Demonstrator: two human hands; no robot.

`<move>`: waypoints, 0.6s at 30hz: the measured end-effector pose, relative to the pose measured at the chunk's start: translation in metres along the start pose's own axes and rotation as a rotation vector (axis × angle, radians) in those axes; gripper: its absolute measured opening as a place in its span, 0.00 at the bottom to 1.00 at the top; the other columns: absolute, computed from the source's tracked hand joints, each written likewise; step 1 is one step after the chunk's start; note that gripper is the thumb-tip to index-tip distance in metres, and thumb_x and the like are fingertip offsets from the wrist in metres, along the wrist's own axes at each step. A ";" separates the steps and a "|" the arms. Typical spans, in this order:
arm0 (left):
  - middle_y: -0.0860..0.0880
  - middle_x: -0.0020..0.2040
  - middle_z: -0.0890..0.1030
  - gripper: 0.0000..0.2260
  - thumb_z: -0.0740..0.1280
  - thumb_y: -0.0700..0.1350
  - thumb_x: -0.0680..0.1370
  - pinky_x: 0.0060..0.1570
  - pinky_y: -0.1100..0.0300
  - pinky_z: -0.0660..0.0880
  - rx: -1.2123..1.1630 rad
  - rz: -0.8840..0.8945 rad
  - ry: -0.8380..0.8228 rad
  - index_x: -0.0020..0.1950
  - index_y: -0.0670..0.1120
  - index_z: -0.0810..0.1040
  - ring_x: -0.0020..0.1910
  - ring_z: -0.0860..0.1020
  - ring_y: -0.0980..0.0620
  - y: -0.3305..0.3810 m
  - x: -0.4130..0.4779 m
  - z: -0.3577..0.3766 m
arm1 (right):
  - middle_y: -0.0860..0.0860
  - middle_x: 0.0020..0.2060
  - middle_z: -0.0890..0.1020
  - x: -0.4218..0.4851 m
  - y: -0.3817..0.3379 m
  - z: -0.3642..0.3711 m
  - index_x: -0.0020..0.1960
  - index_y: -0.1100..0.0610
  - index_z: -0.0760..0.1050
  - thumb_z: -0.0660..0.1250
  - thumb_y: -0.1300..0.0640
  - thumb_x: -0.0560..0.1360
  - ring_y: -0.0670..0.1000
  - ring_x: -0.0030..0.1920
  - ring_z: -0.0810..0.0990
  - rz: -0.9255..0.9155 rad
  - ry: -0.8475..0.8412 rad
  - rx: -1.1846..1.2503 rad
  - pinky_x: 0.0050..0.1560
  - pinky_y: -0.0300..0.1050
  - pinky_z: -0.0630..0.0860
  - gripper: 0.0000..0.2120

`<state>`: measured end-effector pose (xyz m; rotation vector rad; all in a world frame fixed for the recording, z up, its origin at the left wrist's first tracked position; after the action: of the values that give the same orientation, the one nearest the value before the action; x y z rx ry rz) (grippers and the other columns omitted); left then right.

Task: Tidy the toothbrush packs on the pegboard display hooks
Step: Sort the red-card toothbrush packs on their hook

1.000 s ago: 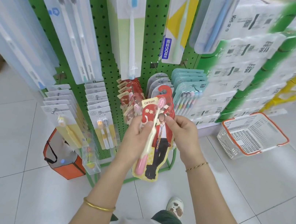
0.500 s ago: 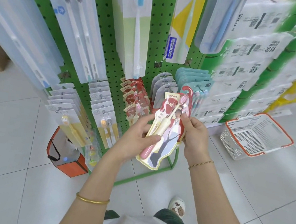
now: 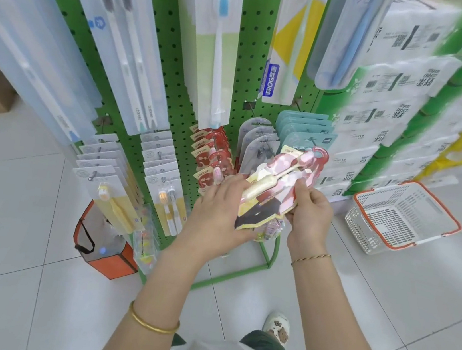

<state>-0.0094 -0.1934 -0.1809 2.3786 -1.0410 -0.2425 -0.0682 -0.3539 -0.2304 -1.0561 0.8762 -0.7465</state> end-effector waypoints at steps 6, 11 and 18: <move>0.51 0.77 0.57 0.36 0.69 0.47 0.72 0.68 0.53 0.60 0.055 -0.007 0.017 0.76 0.50 0.55 0.71 0.60 0.47 0.000 0.004 0.002 | 0.53 0.26 0.67 -0.014 -0.010 0.013 0.32 0.57 0.66 0.66 0.54 0.77 0.46 0.22 0.64 -0.066 -0.113 0.010 0.24 0.38 0.64 0.18; 0.51 0.62 0.71 0.27 0.60 0.40 0.78 0.47 0.65 0.68 -0.426 -0.027 -0.088 0.76 0.52 0.57 0.52 0.71 0.56 0.005 0.003 0.005 | 0.55 0.44 0.80 -0.018 -0.010 0.025 0.46 0.57 0.76 0.56 0.40 0.78 0.51 0.45 0.79 0.020 -0.252 0.129 0.43 0.43 0.77 0.22; 0.54 0.53 0.80 0.10 0.61 0.40 0.80 0.44 0.69 0.74 -0.827 -0.192 -0.180 0.58 0.53 0.72 0.45 0.79 0.62 -0.004 0.001 0.015 | 0.57 0.43 0.79 -0.018 0.001 0.034 0.52 0.61 0.72 0.59 0.58 0.81 0.52 0.40 0.77 0.041 -0.325 0.088 0.34 0.41 0.75 0.07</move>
<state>-0.0118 -0.1982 -0.1958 1.7052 -0.6031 -0.7977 -0.0461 -0.3245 -0.2187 -1.0422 0.5797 -0.5542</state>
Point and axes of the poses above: each hand's wrist, its own x-axis towards the middle knuckle, its own z-axis out of the palm, y = z × x, the point moved 6 cm from there along x, towards the middle knuckle
